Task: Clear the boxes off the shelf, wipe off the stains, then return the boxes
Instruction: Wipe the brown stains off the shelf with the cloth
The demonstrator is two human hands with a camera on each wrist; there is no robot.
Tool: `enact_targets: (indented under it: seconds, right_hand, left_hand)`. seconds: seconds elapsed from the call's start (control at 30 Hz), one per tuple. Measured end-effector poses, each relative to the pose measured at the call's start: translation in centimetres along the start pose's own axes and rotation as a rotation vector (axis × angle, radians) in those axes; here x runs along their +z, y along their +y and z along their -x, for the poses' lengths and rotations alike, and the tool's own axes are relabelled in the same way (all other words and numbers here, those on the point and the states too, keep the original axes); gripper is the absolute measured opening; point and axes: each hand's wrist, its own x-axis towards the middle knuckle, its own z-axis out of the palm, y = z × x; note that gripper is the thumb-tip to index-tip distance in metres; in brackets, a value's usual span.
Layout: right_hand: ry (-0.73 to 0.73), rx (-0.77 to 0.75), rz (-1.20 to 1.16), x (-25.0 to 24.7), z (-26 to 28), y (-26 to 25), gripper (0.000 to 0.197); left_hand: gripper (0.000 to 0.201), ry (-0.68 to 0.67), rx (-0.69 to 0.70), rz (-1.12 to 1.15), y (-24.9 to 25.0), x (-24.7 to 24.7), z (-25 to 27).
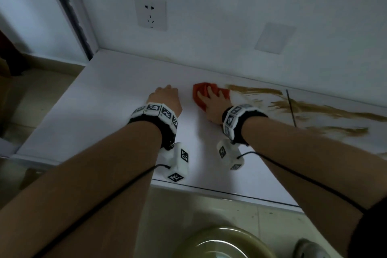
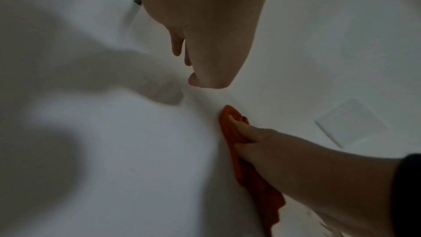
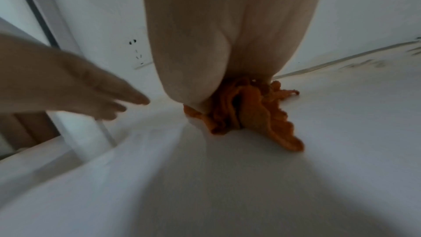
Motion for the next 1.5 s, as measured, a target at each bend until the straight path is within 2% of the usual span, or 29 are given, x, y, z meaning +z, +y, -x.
enact_targets:
  seconds: [0.1, 0.2, 0.33, 0.4, 0.5, 0.63, 0.73, 0.83, 0.93, 1.07, 1.2, 1.33, 1.43, 1.5]
  right_hand:
    - [-0.040, -0.058, -0.052, 0.5, 1.8, 0.4, 0.057]
    - [0.059, -0.081, -0.149, -0.5, 4.3, 1.7, 0.047]
    - [0.129, 0.086, -0.164, -0.4, 7.1, 6.0, 0.048]
    - [0.133, 0.146, -0.173, 0.5, 7.9, 7.7, 0.050]
    - [0.141, 0.178, -0.218, 1.7, 8.7, 9.7, 0.049]
    - [0.221, 0.150, -0.280, 3.0, 9.2, 11.1, 0.048]
    - [0.280, 0.123, -0.327, 4.1, 8.9, 12.3, 0.048]
    - [0.266, 0.144, -0.309, 4.8, 8.8, 13.7, 0.049]
    - [0.266, 0.125, -0.283, 4.3, 8.4, 15.0, 0.051]
    - [0.270, 0.177, -0.300, 3.4, 8.3, 16.1, 0.052]
    - [0.251, 0.180, -0.317, 3.9, 9.2, 16.5, 0.052]
    - [0.245, 0.147, -0.255, 4.0, 9.8, 17.3, 0.050]
    - [0.227, 0.124, -0.185, 3.7, 10.3, 18.0, 0.050]
    - [0.236, 0.116, -0.148, 3.4, 10.6, 18.4, 0.050]
  left_hand:
    - [0.042, -0.003, 0.078, -0.011, 2.8, -0.2, 0.2]
    - [0.034, 0.016, 0.162, -0.020, 5.6, -0.4, 0.9]
    - [0.041, -0.074, 0.244, 0.023, 9.0, 0.7, 1.8]
    - [0.047, -0.135, 0.202, -0.040, 10.2, 1.9, 2.3]
    - [0.055, -0.122, 0.157, -0.200, 12.5, 3.1, 2.7]
    - [0.077, -0.168, 0.075, -0.315, 13.5, 4.3, 1.0]
    - [0.071, -0.163, 0.082, -0.383, 12.6, 4.4, -1.1]
    - [0.068, -0.154, 0.108, -0.490, 12.4, 3.9, -2.8]
    - [0.063, -0.144, 0.071, -0.438, 13.6, 3.3, -2.9]
    - [0.075, -0.190, 0.161, -0.401, 16.5, 3.0, -2.2]
    - [0.060, -0.193, 0.269, -0.384, 19.0, 3.3, -0.3]
    - [0.043, -0.161, 0.409, -0.332, 18.9, 3.5, 1.9]
    - [0.038, -0.149, 0.467, -0.346, 18.2, 3.4, 2.5]
    - [0.041, -0.165, 0.450, -0.367, 17.3, 3.5, 2.2]
